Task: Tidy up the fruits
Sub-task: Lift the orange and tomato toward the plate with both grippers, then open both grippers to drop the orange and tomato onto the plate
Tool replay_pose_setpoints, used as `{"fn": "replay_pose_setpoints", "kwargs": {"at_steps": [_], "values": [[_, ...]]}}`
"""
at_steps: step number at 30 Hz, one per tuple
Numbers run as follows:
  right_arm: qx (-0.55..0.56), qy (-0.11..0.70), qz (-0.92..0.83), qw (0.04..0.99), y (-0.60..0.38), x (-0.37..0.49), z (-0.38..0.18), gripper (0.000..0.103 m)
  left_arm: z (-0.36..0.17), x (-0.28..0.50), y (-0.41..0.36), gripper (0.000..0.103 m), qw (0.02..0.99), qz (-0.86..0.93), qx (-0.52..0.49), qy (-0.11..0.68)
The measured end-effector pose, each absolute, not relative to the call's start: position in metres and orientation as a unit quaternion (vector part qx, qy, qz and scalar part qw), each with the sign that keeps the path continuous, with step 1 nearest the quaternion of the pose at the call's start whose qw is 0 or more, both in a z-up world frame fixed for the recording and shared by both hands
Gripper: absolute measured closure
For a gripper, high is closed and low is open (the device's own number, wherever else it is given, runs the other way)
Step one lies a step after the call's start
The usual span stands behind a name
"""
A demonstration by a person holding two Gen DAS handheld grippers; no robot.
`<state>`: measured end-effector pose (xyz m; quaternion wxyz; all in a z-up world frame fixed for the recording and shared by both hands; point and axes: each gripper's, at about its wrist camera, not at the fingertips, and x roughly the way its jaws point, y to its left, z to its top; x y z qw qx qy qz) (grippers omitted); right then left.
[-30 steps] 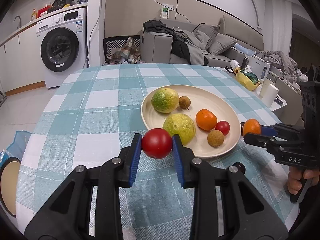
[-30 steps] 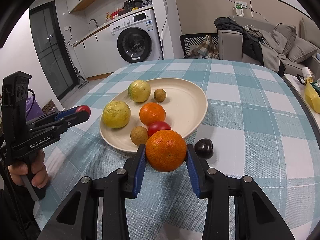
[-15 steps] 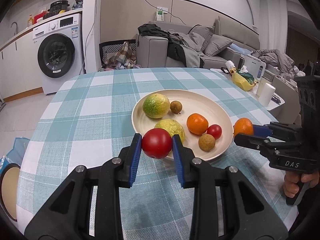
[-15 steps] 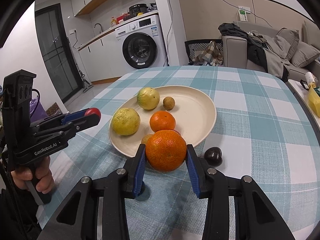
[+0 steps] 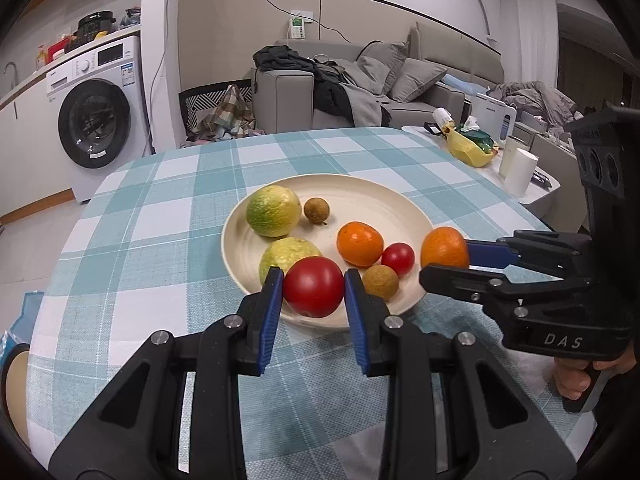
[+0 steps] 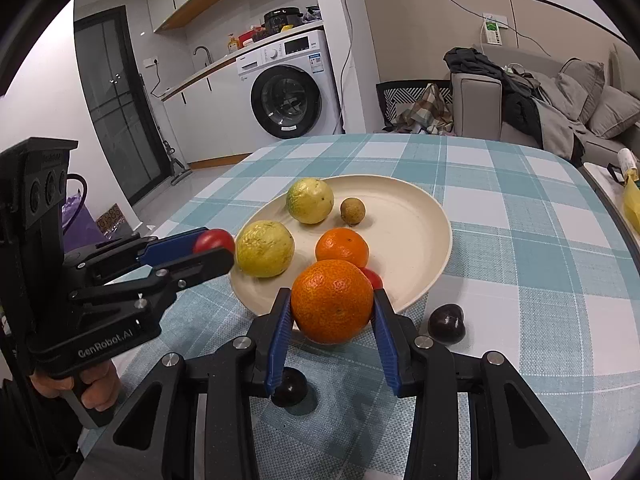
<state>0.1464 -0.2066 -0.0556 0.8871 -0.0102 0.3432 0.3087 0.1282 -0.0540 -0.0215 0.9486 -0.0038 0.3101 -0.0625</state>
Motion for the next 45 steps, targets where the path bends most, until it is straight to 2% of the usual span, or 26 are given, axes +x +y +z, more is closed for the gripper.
{"fn": "replay_pose_setpoints", "kwargs": {"at_steps": [29,45], "values": [[0.021,0.358,0.274,0.892,-0.212,0.173,-0.061,0.063,-0.036,0.157,-0.073,0.075,0.936,-0.098,0.012,0.338],[0.012,0.356,0.277,0.892,-0.210,0.171,-0.061,0.063,-0.045,0.178,-0.040,0.075,0.931,-0.047,-0.030,0.360]]}}
